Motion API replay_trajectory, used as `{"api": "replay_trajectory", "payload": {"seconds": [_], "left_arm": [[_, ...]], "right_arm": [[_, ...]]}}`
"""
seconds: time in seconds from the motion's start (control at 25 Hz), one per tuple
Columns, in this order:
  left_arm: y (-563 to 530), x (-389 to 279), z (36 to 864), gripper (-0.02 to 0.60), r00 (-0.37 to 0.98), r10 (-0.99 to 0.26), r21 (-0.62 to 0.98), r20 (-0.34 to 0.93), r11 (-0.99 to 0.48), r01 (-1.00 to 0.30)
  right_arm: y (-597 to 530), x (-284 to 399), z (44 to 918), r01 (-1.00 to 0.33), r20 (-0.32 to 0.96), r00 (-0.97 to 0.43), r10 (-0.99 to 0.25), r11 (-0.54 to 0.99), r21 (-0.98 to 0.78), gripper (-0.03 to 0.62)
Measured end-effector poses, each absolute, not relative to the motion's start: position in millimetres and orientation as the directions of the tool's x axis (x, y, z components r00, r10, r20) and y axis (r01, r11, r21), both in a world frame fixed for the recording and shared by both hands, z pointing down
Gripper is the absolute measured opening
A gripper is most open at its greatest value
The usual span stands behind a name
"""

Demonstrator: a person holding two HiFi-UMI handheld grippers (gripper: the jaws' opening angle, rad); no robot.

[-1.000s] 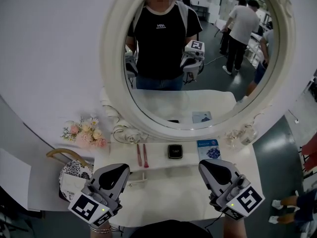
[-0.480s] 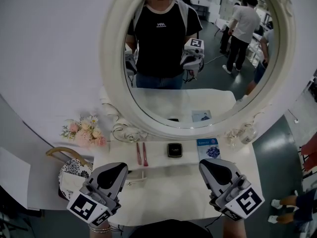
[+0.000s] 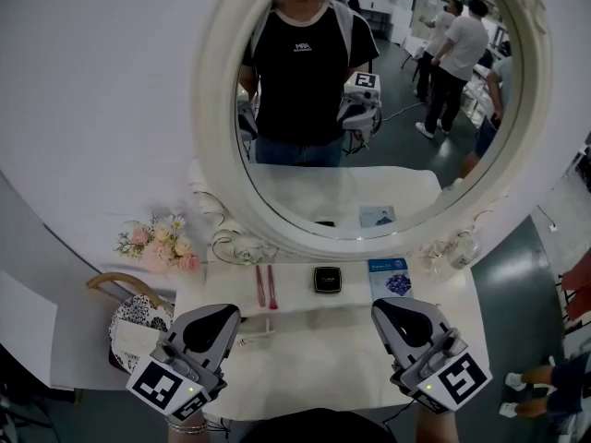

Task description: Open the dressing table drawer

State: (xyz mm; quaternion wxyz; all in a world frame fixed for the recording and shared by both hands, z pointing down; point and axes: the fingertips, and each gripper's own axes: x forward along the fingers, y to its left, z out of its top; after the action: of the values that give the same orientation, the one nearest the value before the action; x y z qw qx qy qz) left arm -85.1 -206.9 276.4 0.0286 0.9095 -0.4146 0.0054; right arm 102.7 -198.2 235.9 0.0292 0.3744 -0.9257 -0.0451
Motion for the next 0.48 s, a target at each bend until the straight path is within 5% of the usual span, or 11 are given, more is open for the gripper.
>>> {"api": "replay_trajectory", "payload": {"seconds": [0.48], "left_arm": [[-204.4, -83.3, 278.6, 0.018, 0.658, -0.752, 0.056, 0.038, -0.656, -0.753]], "right_arm": [[-197.5, 102.3, 238.4, -0.683, 0.026, -0.725, -0.689, 0.723, 0.102, 0.018]]}}
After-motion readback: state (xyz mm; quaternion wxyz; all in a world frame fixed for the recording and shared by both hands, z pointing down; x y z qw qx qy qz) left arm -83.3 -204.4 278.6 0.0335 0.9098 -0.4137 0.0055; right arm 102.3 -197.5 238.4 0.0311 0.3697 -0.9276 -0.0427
